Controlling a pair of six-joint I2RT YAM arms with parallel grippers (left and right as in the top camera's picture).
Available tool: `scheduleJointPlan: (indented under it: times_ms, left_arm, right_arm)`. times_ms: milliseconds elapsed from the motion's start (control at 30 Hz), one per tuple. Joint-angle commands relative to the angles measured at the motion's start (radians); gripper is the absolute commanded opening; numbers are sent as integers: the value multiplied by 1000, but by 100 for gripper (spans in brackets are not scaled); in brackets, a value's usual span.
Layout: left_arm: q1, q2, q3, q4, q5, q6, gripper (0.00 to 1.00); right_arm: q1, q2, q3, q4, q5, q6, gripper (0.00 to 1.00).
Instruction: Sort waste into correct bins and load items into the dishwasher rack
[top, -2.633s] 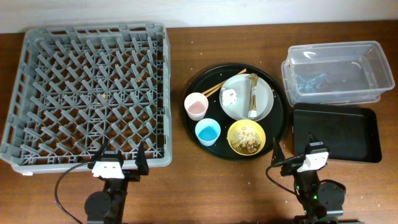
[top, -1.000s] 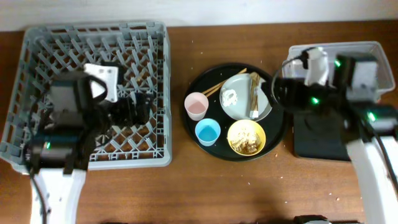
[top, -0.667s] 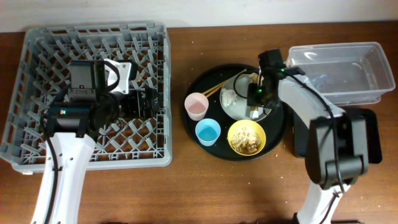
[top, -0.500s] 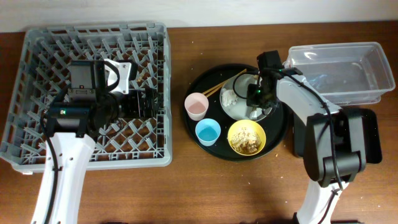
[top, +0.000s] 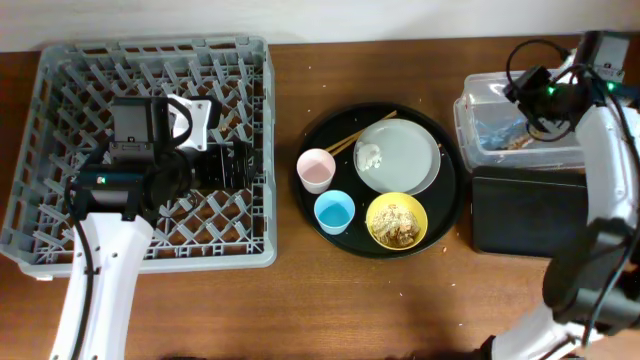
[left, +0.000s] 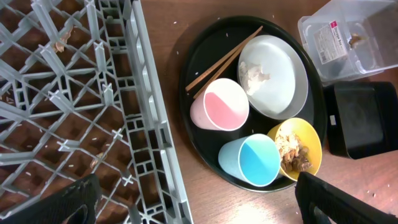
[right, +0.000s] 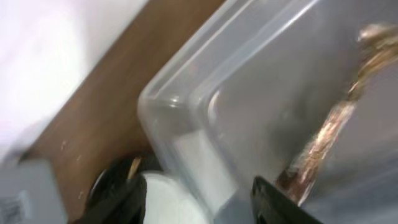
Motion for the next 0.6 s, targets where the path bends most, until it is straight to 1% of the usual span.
scheduleJointPlan:
  times_ms: [0, 33, 67, 100, 133, 200, 300, 333, 367, 400, 433, 467, 500, 533, 567]
  left_arm:
    - [1, 2, 22, 3, 18, -8, 99]
    - [1, 2, 22, 3, 18, -8, 99]
    - [1, 2, 22, 3, 18, -8, 99]
    - [1, 2, 22, 3, 18, -8, 99]
    - [1, 2, 22, 3, 18, -8, 99]
    - [1, 2, 22, 3, 18, -8, 99]
    - [1, 2, 22, 3, 18, -8, 99]
    - [1, 2, 22, 3, 18, -8, 99]
    - [1, 2, 22, 3, 18, -8, 99]
    - [1, 2, 22, 3, 18, -8, 99]
    - [1, 2, 22, 3, 18, -8, 99]
    - [1, 2, 22, 3, 18, -8, 99]
    - [1, 2, 22, 3, 18, -8, 99]
    - [1, 2, 22, 3, 18, -8, 99]
    - [1, 2, 22, 3, 18, -8, 100]
  right_arm:
    - [159, -94, 34, -145, -108, -146, 55]
    - [283, -80, 17, -225, -51, -222, 56]
    - [390, -61, -14, -241, 66, -221, 59]
    - [491, -29, -57, -218, 178, -219, 59]
    - [570, 13, -105, -162, 226, -217, 59]
    - [625, 83, -159, -33, 250, -213, 59]
    - [628, 201, -174, 117, 272, -210, 59]
    - [618, 230, -174, 146, 278, -209, 52]
    - [608, 252, -174, 152, 278, -201, 41]
    - [598, 263, -174, 152, 278, -194, 35]
    - [593, 272, -175, 152, 278, -183, 32]
    - [589, 276, -175, 148, 278, -183, 23]
    - [589, 276, -174, 136, 277, -183, 8]
    - [583, 256, -164, 108, 269, -183, 4]
    - [573, 234, -147, 84, 240, -183, 4]
